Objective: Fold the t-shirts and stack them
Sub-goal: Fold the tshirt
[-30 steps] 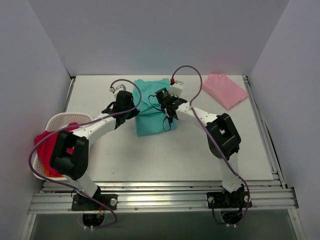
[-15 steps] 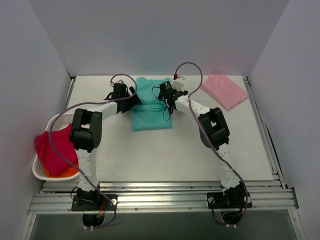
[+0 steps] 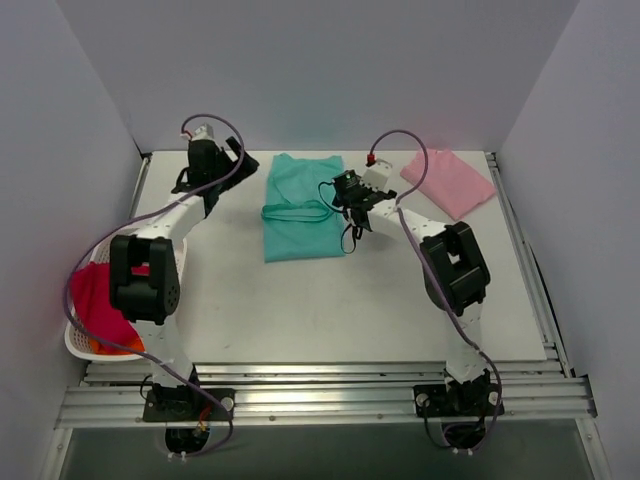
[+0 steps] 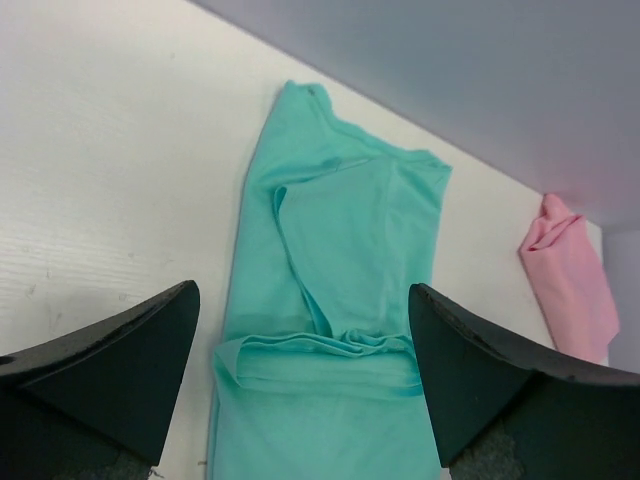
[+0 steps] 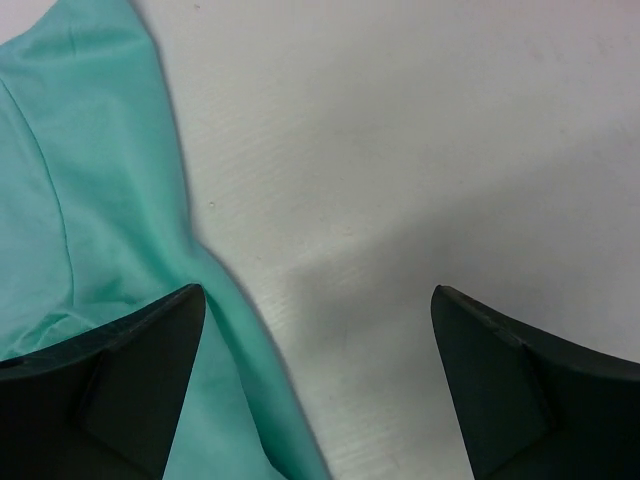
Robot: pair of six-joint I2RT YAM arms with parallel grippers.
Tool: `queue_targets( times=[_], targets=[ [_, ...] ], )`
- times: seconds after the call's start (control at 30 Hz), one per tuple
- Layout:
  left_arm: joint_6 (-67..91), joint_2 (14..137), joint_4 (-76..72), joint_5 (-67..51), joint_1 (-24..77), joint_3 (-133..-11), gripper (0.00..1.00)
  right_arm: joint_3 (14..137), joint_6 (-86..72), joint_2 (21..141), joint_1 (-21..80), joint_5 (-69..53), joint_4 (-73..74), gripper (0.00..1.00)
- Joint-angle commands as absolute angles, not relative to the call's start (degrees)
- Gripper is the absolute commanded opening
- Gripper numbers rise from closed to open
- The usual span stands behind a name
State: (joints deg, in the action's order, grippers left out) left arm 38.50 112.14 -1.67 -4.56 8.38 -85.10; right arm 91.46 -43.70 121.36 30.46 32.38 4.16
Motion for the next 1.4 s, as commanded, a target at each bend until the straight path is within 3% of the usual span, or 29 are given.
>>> queue_targets(
  times=[0.0,0.1,0.13,0.17,0.4,0.67,1.37],
  targets=[
    [36.3,101.79,-4.22,-2.11,8.17,-82.54,0.94,82.82,-46.14,110.58,31.37,34.9,-2.86,0.91],
    [36.65,95.74,-7.37,-2.2,8.88,-74.64,0.94,74.37,-45.79,104.26,32.6,31.91,-9.82,0.35],
    [36.82,94.67,-8.86,-2.2,9.05,-69.92,0.94,73.75,-45.79,104.06,33.65,31.38,-10.37,0.05],
    [37.52,94.05,-11.31,-2.2,9.05,-67.96,0.94,74.96,-45.7,104.32,34.27,30.68,-10.2,0.0],
    [38.76,94.22,-14.15,-4.66,9.14,-61.35,0.95,86.29,-44.82,113.19,41.39,30.15,-5.28,0.0],
    [37.79,94.66,-14.77,-5.62,8.96,-61.0,0.95,94.04,-46.49,124.8,42.54,27.51,-2.29,0.0],
    [37.18,98.35,-16.52,-8.09,8.09,-61.96,0.95,107.92,-42.89,138.42,34.46,22.68,-1.76,0.0]
  ],
)
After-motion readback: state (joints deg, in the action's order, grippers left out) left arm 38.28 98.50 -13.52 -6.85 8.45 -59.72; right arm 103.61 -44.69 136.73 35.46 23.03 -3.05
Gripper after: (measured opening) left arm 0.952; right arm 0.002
